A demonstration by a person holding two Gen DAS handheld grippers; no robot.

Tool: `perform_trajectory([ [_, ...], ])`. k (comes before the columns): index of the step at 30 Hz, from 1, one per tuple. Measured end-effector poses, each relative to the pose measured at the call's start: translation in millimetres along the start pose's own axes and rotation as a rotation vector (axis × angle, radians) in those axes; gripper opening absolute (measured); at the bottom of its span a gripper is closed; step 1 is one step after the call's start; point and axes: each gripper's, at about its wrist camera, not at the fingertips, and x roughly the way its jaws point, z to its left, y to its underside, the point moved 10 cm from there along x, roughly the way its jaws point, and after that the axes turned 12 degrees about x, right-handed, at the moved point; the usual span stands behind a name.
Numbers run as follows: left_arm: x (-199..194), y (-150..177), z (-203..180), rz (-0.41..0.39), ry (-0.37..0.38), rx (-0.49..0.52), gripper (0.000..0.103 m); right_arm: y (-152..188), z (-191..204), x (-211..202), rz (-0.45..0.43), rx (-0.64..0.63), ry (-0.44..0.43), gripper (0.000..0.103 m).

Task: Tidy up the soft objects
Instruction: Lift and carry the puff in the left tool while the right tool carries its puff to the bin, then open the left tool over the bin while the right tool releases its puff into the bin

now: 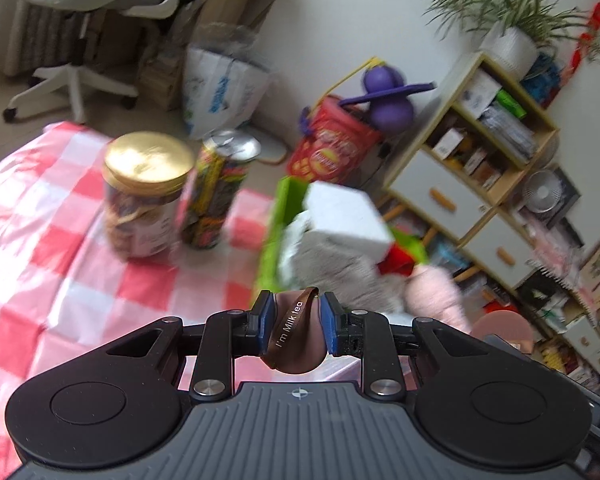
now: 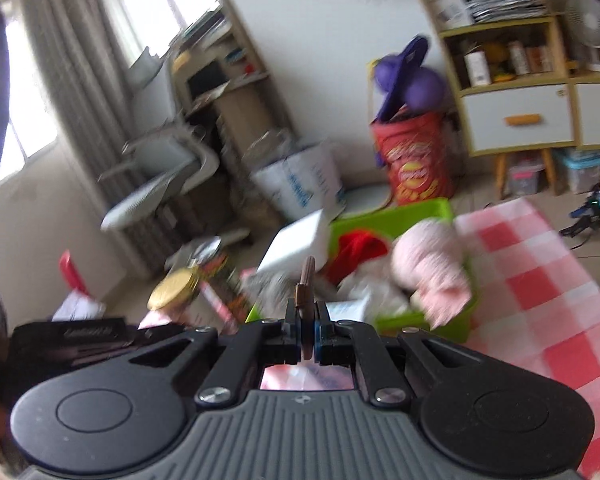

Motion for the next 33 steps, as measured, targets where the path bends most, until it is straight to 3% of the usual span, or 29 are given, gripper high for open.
perform_trajectory([
  [5, 10.1, -15.6, -30.4, -0.033, 0.076, -0.013, 0.026, -23.1, -13.9, -6.5, -0.079, 0.054, 0.04, 0.002],
  [18, 68.9, -41.6, -85.5, -0.035, 0.17, -0.017, 0.03, -50.6, -35.9, 0.8, -0.128, 0.177, 0.035, 0.002],
  [23, 96.1, -39.4, -92.8, -0.013, 0.174, -0.014, 0.045, -55.0, -44.9, 5.6, -0.128, 0.209, 0.05, 0.002],
  [27, 104.9, -35.5, -87.4, -0.002, 0.161, -0.05, 0.063, -52.4, -46.9, 15.4, -0.101, 0.209, 0.047, 0.002],
  [33, 96.7, -38.4, -76.1, -0.024, 0.139, -0.064, 0.072, -55.2, -47.6, 43.5, -0.065, 0.262, 0.009, 0.002],
])
